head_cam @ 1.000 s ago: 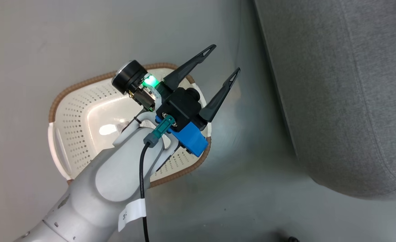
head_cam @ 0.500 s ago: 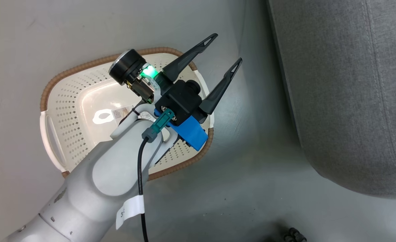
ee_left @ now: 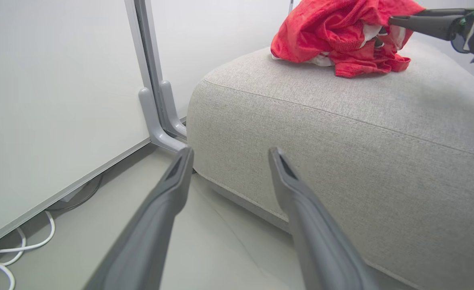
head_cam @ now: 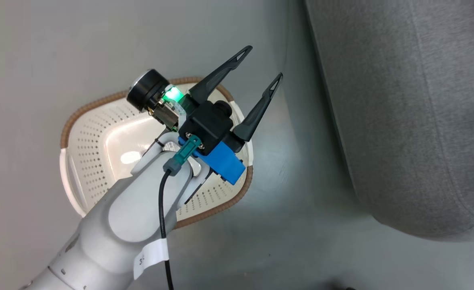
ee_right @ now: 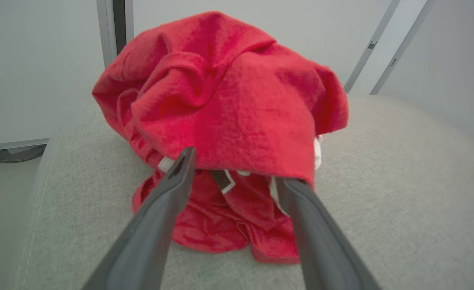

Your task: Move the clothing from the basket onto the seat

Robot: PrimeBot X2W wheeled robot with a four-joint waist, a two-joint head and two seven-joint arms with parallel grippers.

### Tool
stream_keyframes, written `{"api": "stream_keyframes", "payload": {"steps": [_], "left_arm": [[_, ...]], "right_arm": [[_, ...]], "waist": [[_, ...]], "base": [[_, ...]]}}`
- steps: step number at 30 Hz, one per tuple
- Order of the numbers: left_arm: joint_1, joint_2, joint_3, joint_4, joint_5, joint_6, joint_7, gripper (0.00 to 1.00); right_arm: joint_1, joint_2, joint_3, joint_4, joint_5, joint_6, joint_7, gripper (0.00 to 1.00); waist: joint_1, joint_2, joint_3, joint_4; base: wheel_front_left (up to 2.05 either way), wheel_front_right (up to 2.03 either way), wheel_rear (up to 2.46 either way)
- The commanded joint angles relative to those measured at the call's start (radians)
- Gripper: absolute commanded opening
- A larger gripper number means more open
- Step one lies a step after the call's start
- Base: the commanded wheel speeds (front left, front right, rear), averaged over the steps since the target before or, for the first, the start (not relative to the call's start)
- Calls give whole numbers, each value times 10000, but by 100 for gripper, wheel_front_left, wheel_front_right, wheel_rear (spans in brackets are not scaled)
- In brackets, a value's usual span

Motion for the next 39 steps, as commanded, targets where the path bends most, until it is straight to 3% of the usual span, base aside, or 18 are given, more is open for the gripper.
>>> {"api": "stream_keyframes", "payload": {"steps": [1, 9, 22, 39], "left_arm": [[185, -14, 117, -57, -86, 61, -25, 100], [1111, -53, 1038, -386, -318, 290, -26, 100], [3729, -113, 4004, -1578, -218, 872, -26, 100], [6216, -797, 6605, -1998, 605, 232, -26, 100]], "right_arm": [[557, 157, -142, -145, -67, -3, 1, 100], [2434, 776, -82, -1068, -197, -1, 1, 100], [3995, 1445, 2061, -3402, -358, -3, 1, 100], [4900, 2025, 3275, -3370, -272, -1, 1, 100]], "waist": [[-1, 0, -490, -40], [-1, 0, -1854, -27], [-1, 0, -4109, 810], [-1, 0, -5732, 2049]], "base": [[0, 0, 0], [0, 0, 0], [0, 0, 0], [0, 0, 0]]}}
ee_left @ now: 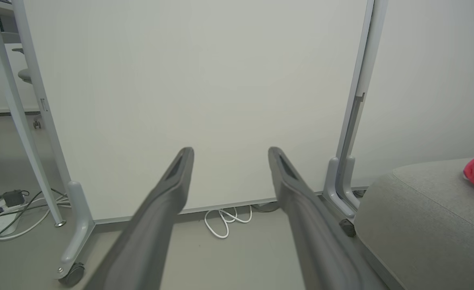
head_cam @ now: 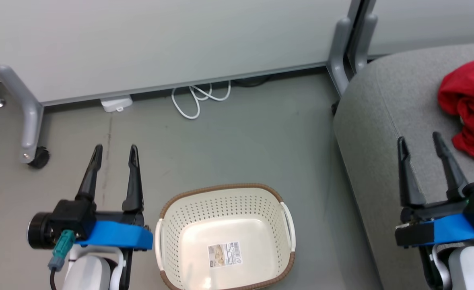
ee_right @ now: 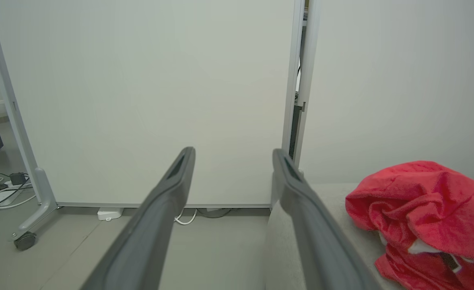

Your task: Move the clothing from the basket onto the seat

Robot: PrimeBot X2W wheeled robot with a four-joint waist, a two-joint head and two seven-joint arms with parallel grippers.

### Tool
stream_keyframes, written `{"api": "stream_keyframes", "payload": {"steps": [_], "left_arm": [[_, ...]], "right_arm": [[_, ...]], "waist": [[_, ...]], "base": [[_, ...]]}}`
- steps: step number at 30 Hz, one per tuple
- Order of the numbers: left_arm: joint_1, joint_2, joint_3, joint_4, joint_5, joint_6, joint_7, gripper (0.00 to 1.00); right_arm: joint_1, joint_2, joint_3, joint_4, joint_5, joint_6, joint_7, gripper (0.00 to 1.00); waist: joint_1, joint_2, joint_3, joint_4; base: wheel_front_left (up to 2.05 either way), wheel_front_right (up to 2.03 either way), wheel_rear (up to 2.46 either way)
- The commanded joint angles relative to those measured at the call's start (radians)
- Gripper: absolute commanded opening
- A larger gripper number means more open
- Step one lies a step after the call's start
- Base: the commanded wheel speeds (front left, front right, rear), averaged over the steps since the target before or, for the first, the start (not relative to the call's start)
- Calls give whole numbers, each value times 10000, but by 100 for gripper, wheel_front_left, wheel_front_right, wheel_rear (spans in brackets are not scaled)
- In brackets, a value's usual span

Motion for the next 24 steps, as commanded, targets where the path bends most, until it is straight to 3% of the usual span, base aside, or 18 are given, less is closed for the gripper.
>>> {"api": "stream_keyframes", "payload": {"steps": [1, 24], "left_arm": [[185, -69, 107, -7, 89, -88, -24, 100], [1082, -554, 1008, 734, 548, -606, -26, 100]], "right_arm": [[220, 57, 54, 63, 13, 1, 1, 100], [814, 508, 542, 1472, 45, 1, 1, 100]], "waist": [[2, -1, -264, 234], [2, -1, -1032, 939]], "base": [[0, 0, 0], [0, 0, 0]]}}
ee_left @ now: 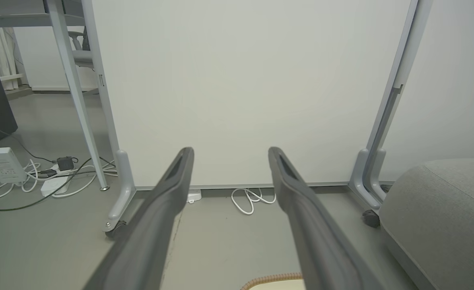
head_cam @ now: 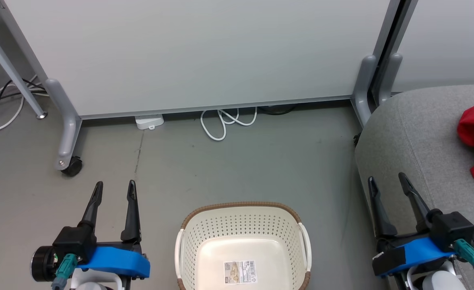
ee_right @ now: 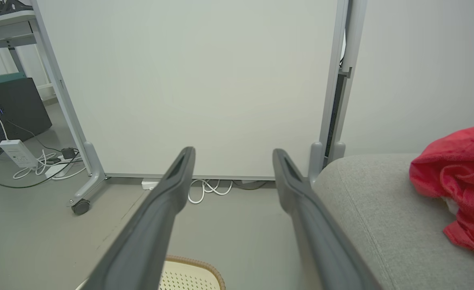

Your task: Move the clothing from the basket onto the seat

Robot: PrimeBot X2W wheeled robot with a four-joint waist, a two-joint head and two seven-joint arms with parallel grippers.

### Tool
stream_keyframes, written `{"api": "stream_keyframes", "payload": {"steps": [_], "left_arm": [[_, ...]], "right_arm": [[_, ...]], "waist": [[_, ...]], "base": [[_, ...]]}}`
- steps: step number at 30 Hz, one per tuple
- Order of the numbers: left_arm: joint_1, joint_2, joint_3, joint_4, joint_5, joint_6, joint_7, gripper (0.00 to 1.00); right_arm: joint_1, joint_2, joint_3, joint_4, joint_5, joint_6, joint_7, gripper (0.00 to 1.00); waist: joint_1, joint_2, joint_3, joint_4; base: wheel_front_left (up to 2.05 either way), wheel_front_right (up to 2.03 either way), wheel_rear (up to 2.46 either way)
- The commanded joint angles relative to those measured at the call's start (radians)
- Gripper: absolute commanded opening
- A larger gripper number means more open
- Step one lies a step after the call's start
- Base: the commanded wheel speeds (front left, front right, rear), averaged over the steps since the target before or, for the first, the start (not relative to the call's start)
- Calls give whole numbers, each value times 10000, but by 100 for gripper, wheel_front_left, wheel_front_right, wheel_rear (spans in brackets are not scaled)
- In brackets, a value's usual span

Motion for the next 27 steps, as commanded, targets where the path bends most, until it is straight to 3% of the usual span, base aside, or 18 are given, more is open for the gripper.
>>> {"api": "stream_keyframes", "payload": {"steps": [1, 12, 13, 19, 27], "left_arm": [[27, -18, 58, 48, 48, -44, -26, 100], [18, -48, 138, 182, 161, -86, -26, 100], [1, -40, 92, 174, 113, -42, 0, 0], [367, -82, 56, 652, -4, -43, 96, 0], [274, -77, 212, 574, -1623, -50, 521, 0]], "right_arm": [[162, 51, 19, 28, 19, 1, 1, 100], [152, 132, 79, 65, 46, 1, 1, 100], [18, 109, 81, 86, 6, 0, 0, 0], [207, 137, 67, 590, 84, 0, 34, 0], [158, 153, -88, 556, 1729, 0, 477, 0]], "waist": [[1, -1, -15, 21], [1, -1, -48, 30], [1, -1, -48, 31], [2, -1, -48, 24], [2, -1, -72, -50]], "base": [[0, 0, 0], [0, 0, 0], [0, 0, 0], [0, 0, 0], [0, 0, 0]]}}
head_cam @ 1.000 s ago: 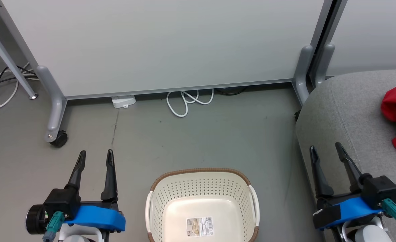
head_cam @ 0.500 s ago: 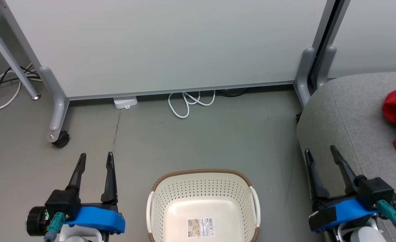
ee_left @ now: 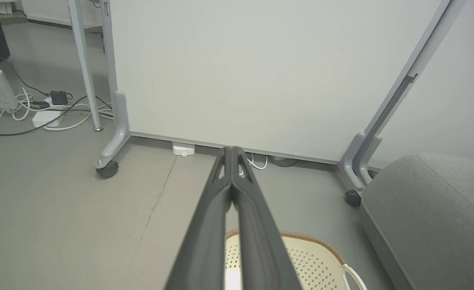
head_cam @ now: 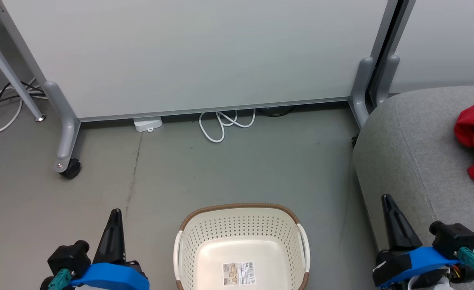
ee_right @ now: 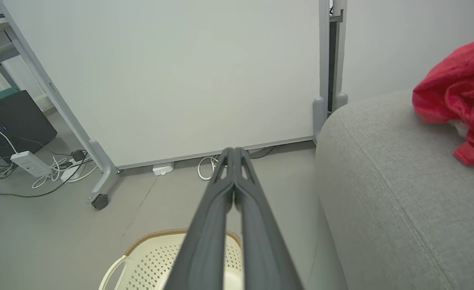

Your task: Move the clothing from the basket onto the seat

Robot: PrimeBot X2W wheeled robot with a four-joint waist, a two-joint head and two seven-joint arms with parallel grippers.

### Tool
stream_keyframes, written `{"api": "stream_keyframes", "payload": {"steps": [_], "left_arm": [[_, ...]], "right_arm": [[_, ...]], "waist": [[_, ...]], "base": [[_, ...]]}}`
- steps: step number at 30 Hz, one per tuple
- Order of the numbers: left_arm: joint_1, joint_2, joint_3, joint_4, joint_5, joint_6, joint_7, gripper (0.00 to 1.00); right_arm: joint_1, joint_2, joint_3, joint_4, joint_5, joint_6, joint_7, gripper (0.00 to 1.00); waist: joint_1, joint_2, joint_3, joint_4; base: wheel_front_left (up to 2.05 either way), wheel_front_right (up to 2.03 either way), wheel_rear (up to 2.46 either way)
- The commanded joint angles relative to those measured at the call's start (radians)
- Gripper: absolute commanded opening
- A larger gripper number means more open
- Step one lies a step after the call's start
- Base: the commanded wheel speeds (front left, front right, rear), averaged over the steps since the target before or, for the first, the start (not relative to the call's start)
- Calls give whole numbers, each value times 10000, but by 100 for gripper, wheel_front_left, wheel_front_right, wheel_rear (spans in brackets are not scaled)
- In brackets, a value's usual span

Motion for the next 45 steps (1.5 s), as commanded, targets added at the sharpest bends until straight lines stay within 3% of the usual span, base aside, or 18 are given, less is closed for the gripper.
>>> {"api": "stream_keyframes", "payload": {"steps": [1, 19, 45], "left_arm": [[-261, 34, 109, -215, -542, -11, 114, 0], [-405, 45, 366, -436, -3808, -29, 914, 0], [-559, 58, 650, -640, -7175, -54, 1758, 0]], "right_arm": [[-151, -5, -77, -193, 575, 0, 123, 0], [-187, 28, -297, -335, 3894, 0, 929, 0], [-255, 63, -553, -445, 7322, 1, 1803, 0]], "waist": [[0, -1, -6, -18], [-1, -1, -61, -194], [-1, -1, -135, -425]], "base": [[0, 0, 0], [0, 0, 0], [0, 0, 0]]}}
